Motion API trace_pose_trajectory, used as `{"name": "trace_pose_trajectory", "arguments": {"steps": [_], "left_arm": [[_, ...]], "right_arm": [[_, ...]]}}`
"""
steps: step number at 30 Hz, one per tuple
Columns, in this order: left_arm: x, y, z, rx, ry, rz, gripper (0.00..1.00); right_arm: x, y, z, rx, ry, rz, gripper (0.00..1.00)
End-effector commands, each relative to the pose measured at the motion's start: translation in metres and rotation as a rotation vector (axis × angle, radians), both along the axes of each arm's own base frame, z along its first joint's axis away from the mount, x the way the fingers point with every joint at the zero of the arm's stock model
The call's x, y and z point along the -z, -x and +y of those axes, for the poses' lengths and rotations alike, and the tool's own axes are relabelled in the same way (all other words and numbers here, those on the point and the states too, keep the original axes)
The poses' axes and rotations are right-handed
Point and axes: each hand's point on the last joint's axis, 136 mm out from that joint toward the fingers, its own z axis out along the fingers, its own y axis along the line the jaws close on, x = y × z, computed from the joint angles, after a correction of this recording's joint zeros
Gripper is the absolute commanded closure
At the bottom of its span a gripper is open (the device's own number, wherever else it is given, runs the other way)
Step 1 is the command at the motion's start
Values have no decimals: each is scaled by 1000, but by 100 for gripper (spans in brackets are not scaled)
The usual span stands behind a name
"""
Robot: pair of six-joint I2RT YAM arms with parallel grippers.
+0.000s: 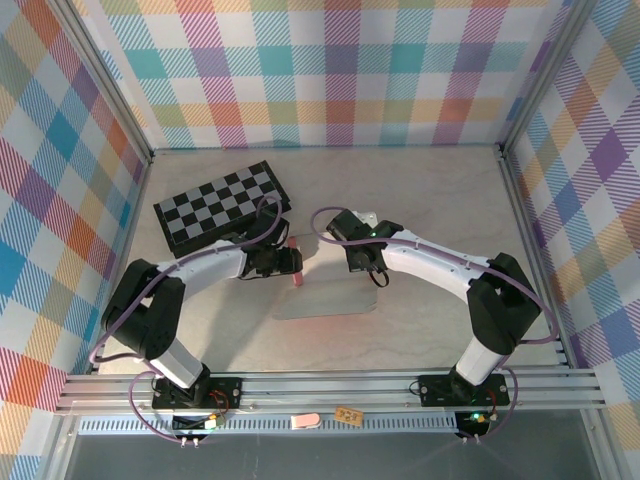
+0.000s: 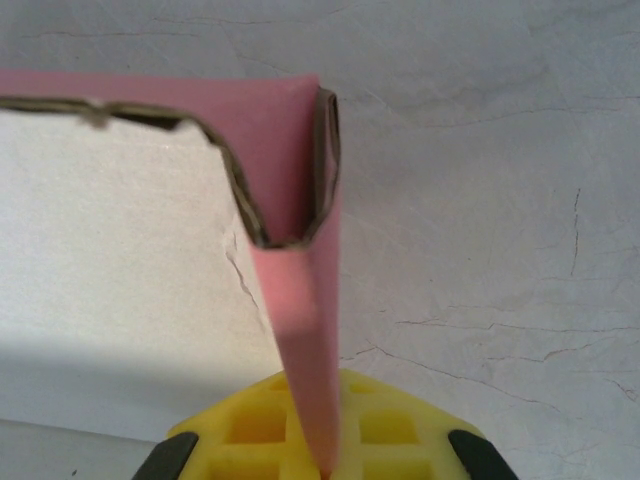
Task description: Fold the paper box
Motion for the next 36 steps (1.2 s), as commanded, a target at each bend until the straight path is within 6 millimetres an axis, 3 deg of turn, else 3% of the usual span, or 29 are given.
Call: {"name": "trace_pose_trajectory", "arguments": {"steps": [1, 7, 9, 11, 18, 25, 36], "left_arm": [[-15, -22, -6, 13, 8, -72, 52], [-19, -36, -13, 14, 23, -114, 56], [-17, -36, -14, 21, 26, -106, 64], [-12, -34, -15, 28, 22, -86, 68], [-9, -21, -9, 33, 20, -72, 67], [4, -11, 3, 33, -41, -37, 71], [12, -9, 21, -7, -230, -7, 99]], "right_arm": [[-2, -2, 4, 7, -12, 6, 100], [-1, -2, 5, 4, -13, 10, 100], [-2, -1, 5, 1, -12, 12, 100], [-1, -1, 4, 5, -9, 12, 100], [-1, -2, 4, 9, -8, 14, 100], [-1, -3, 5, 9, -8, 14, 100], [-1, -3, 4, 15, -3, 14, 100]]}}
